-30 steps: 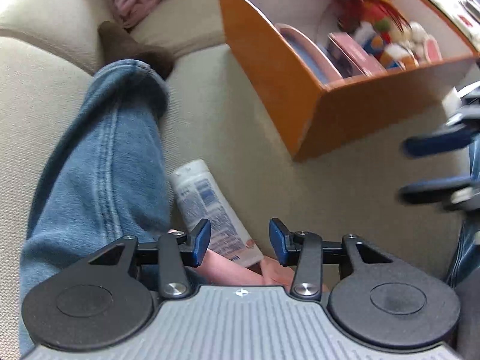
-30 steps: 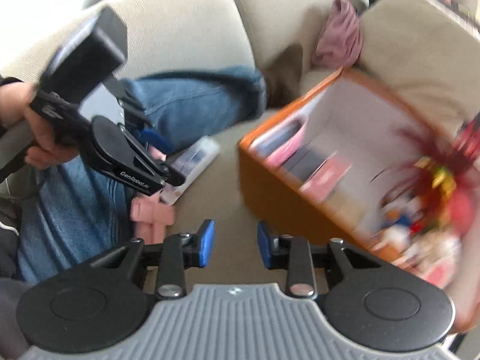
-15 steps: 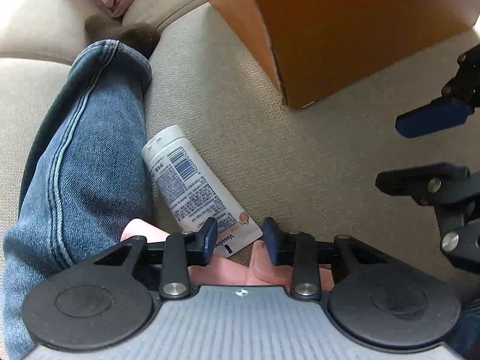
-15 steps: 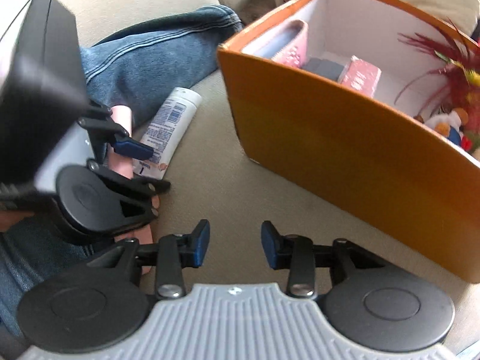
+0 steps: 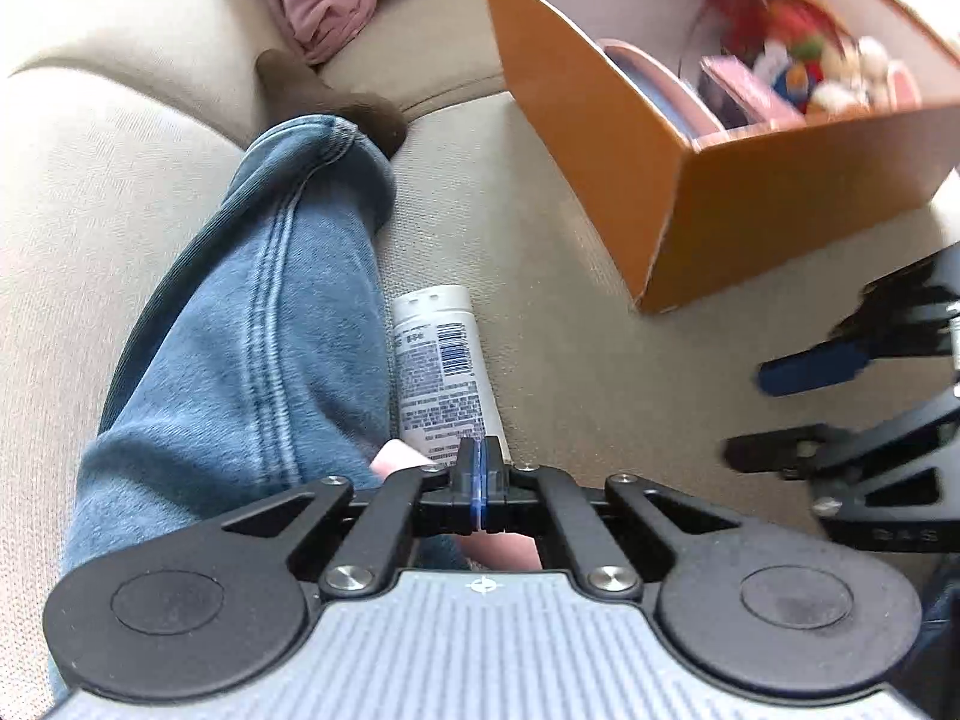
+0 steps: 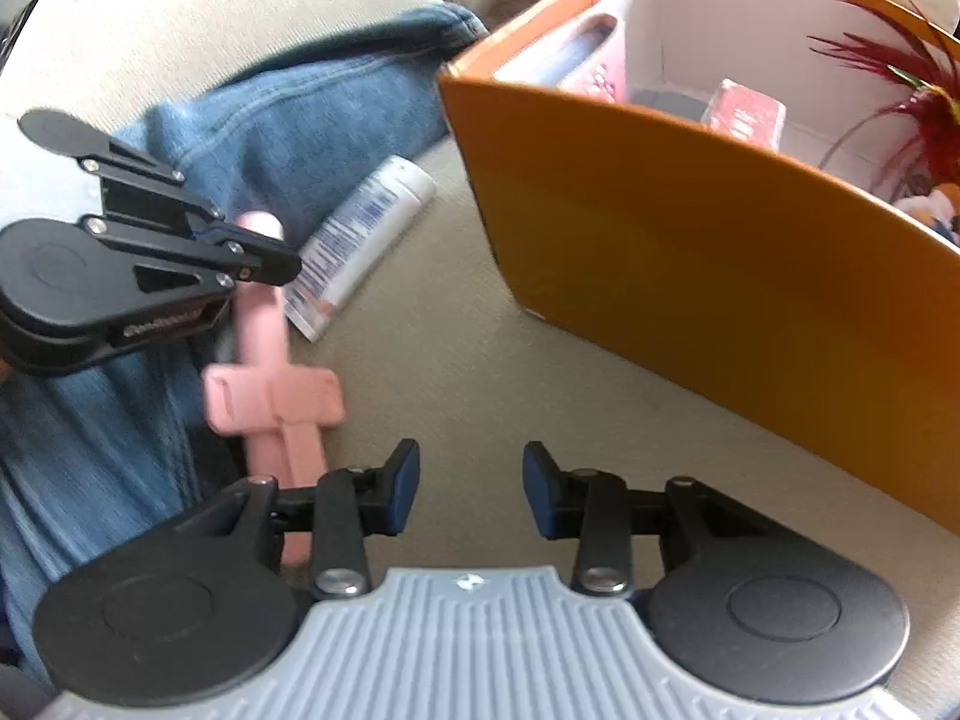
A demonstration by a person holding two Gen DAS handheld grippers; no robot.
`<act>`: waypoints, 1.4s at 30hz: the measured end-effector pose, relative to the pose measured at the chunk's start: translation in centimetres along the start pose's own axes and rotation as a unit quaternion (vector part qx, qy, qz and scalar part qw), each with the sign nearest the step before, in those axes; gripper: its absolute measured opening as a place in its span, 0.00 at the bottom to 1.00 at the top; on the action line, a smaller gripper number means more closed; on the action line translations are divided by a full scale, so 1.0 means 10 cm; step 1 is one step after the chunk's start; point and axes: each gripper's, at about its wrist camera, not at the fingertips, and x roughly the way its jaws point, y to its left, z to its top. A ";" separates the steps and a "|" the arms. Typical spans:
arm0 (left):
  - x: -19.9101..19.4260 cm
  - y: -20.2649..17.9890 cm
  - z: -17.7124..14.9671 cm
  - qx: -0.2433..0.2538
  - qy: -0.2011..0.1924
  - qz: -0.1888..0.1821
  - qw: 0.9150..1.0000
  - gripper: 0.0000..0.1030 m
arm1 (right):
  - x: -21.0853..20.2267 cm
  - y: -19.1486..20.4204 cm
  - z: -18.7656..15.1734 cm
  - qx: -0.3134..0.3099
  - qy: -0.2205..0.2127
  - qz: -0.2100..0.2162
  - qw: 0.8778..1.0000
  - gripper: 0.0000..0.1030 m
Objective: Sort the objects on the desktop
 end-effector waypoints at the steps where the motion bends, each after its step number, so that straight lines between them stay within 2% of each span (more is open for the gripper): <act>1: -0.03 0.05 0.00 -0.007 -0.004 -0.003 1.000 0.00 | 0.00 0.01 0.03 0.006 -0.006 0.006 1.000 0.39; 5: -0.19 0.17 -0.01 -0.017 -0.022 0.004 1.000 0.00 | 0.09 0.04 0.17 0.050 -0.022 0.031 0.998 0.39; 11: -0.11 0.18 -0.01 -0.003 -0.005 -0.038 0.999 0.00 | 0.34 0.15 0.28 0.114 -0.017 0.065 0.991 0.39; 18: 0.00 0.39 -0.06 -0.041 -0.011 -0.075 0.996 0.00 | 0.49 0.25 0.30 0.131 -0.014 0.066 0.989 0.39; 23: 0.00 0.46 -0.12 -0.056 -0.015 -0.093 0.994 0.01 | 0.56 0.37 0.30 0.124 -0.005 0.056 0.991 0.40; 27: 0.04 0.51 -0.13 -0.062 -0.019 -0.102 0.993 0.01 | 0.60 0.39 0.30 0.142 -0.003 0.058 0.988 0.39; 29: 0.04 0.52 -0.14 -0.065 -0.021 -0.103 0.992 0.01 | 0.61 0.42 0.31 0.142 -0.003 0.059 0.988 0.37; 32: 0.06 0.54 -0.15 -0.075 -0.023 -0.107 0.991 0.01 | 0.62 0.44 0.28 0.150 -0.007 0.063 0.987 0.22; 37: 0.01 0.48 -0.17 -0.071 -0.028 -0.097 0.992 0.01 | 0.46 0.47 0.21 0.153 -0.024 0.067 0.986 0.15; 42: -0.11 0.42 -0.22 -0.057 -0.048 -0.091 0.993 0.03 | 0.11 0.49 0.14 0.131 -0.052 0.049 0.989 0.12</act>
